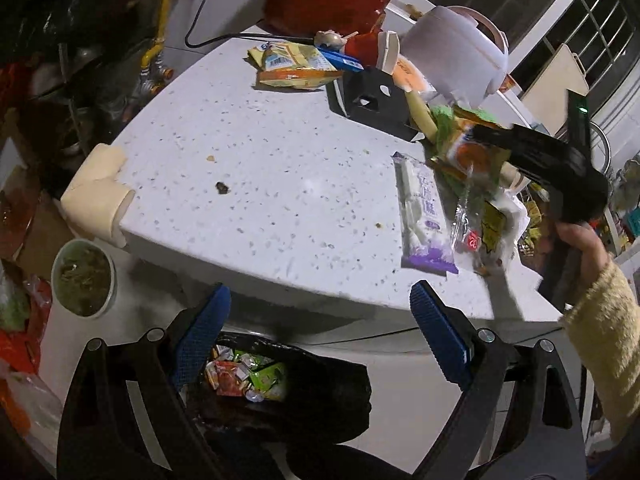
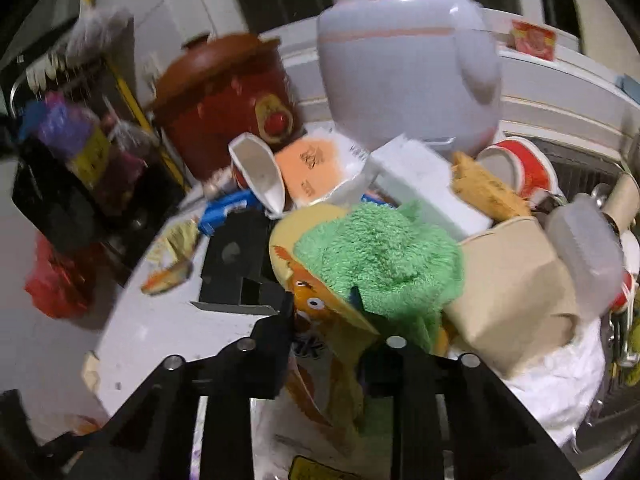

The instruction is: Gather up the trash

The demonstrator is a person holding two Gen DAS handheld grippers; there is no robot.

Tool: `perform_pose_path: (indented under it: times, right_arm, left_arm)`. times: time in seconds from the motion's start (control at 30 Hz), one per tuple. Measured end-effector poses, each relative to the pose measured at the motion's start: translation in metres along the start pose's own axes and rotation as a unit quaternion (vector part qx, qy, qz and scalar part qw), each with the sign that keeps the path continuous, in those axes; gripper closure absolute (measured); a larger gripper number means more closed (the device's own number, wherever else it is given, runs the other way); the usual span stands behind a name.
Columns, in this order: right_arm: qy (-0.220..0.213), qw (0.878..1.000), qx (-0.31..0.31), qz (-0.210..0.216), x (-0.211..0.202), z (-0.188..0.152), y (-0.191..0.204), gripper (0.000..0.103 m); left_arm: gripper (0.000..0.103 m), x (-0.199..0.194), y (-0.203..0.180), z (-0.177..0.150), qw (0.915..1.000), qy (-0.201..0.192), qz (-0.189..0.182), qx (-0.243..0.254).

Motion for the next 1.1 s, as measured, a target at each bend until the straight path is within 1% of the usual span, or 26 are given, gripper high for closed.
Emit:
perform_pose_path:
  times: [0.1, 0.2, 0.27, 0.33, 0.37, 0.4, 0.43, 0.5, 0.57, 0.6, 0.67, 0.73, 0.77, 0.8, 0.83, 0.87, 0.97, 1.03, 1.1]
  right_arm:
    - [-0.021, 1.0, 0.01, 0.006, -0.025, 0.005, -0.009, 0.082]
    - [-0.047, 0.998, 0.029, 0.016, -0.049, 0.016, -0.019, 0.082]
    - [-0.067, 0.997, 0.034, 0.014, -0.064, 0.026, -0.024, 0.082]
    - [-0.076, 0.996, 0.037, 0.009, -0.076, 0.033, -0.029, 0.081]
    - [-0.075, 0.997, 0.036, -0.004, -0.079, 0.036, -0.032, 0.08]
    - [-0.066, 0.997, 0.039, -0.007, -0.078, 0.037, -0.037, 0.08]
    - [-0.046, 0.997, 0.057, 0.008, -0.073, 0.036, -0.046, 0.08]
    - [-0.014, 0.996, 0.092, 0.014, -0.065, 0.025, -0.064, 0.071]
    - [0.007, 0.993, 0.117, -0.004, -0.06, 0.012, -0.082, 0.067]
    - [0.007, 0.992, 0.125, -0.009, -0.061, 0.006, -0.09, 0.067]
    - [0.005, 0.991, 0.135, -0.006, -0.066, -0.003, -0.102, 0.067]
    - [0.006, 0.992, 0.125, -0.009, -0.075, -0.01, -0.107, 0.067]
    - [0.004, 0.993, 0.118, -0.011, -0.08, -0.012, -0.107, 0.064]
    - [-0.003, 0.994, 0.108, -0.014, -0.086, -0.013, -0.107, 0.056]
    - [-0.01, 0.995, 0.099, -0.018, -0.093, -0.014, -0.106, 0.052]
    - [-0.014, 0.995, 0.094, -0.019, -0.097, -0.014, -0.105, 0.047]
    - [-0.014, 0.996, 0.085, -0.017, -0.102, -0.017, -0.107, 0.047]
    - [-0.012, 0.996, 0.09, -0.015, -0.1, -0.018, -0.11, 0.046]
    - [-0.009, 0.995, 0.094, -0.011, -0.097, -0.02, -0.111, 0.039]
  left_arm:
    - [0.014, 0.006, -0.007, 0.002, 1.0, 0.006, -0.005, 0.005]
    - [0.014, 0.014, -0.017, 0.003, 0.9998, 0.013, -0.012, 0.01]
    - [0.014, 0.018, -0.025, 0.006, 0.9996, 0.015, -0.015, 0.016]
    - [0.014, 0.026, -0.037, 0.01, 0.9993, 0.02, -0.02, 0.025]
    - [0.014, 0.03, -0.043, 0.012, 0.9991, 0.023, -0.021, 0.029]
    - [0.014, 0.037, -0.052, 0.015, 0.9985, 0.031, -0.029, 0.033]
    - [0.014, 0.041, -0.059, 0.017, 0.9981, 0.035, -0.034, 0.036]
    - [0.014, 0.047, -0.074, 0.019, 0.9974, 0.036, -0.041, 0.048]
    - [0.014, 0.053, -0.09, 0.022, 0.9965, 0.033, -0.042, 0.064]
    - [0.014, 0.056, -0.098, 0.023, 0.9959, 0.031, -0.042, 0.074]
    - [0.014, 0.063, -0.106, 0.027, 0.9956, 0.032, -0.039, 0.078]
    - [0.014, 0.072, -0.116, 0.031, 0.9953, 0.041, -0.049, 0.073]
    - [0.014, 0.078, -0.124, 0.034, 0.9948, 0.045, -0.056, 0.073]
    - [0.014, 0.084, -0.135, 0.036, 0.9941, 0.044, -0.057, 0.081]
    - [0.014, 0.088, -0.144, 0.038, 0.9933, 0.043, -0.058, 0.09]
    - [0.014, 0.095, -0.156, 0.039, 0.9922, 0.042, -0.054, 0.105]
    - [0.014, 0.123, -0.195, 0.043, 0.9872, 0.035, -0.017, 0.155]
    - [0.014, 0.143, -0.21, 0.044, 0.9841, 0.044, 0.009, 0.172]
    - [0.014, 0.159, -0.219, 0.045, 0.982, 0.05, 0.032, 0.179]
Point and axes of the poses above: each gripper's, at about its wrist camera, not at the fingertips, and x roughly the way its jaws point, y to its left, z to its top, the point moved 1 cm from there along x, roughly the way its jaws point, and after that the axes turned 10 degrees about -x, right-handed, at the moved point
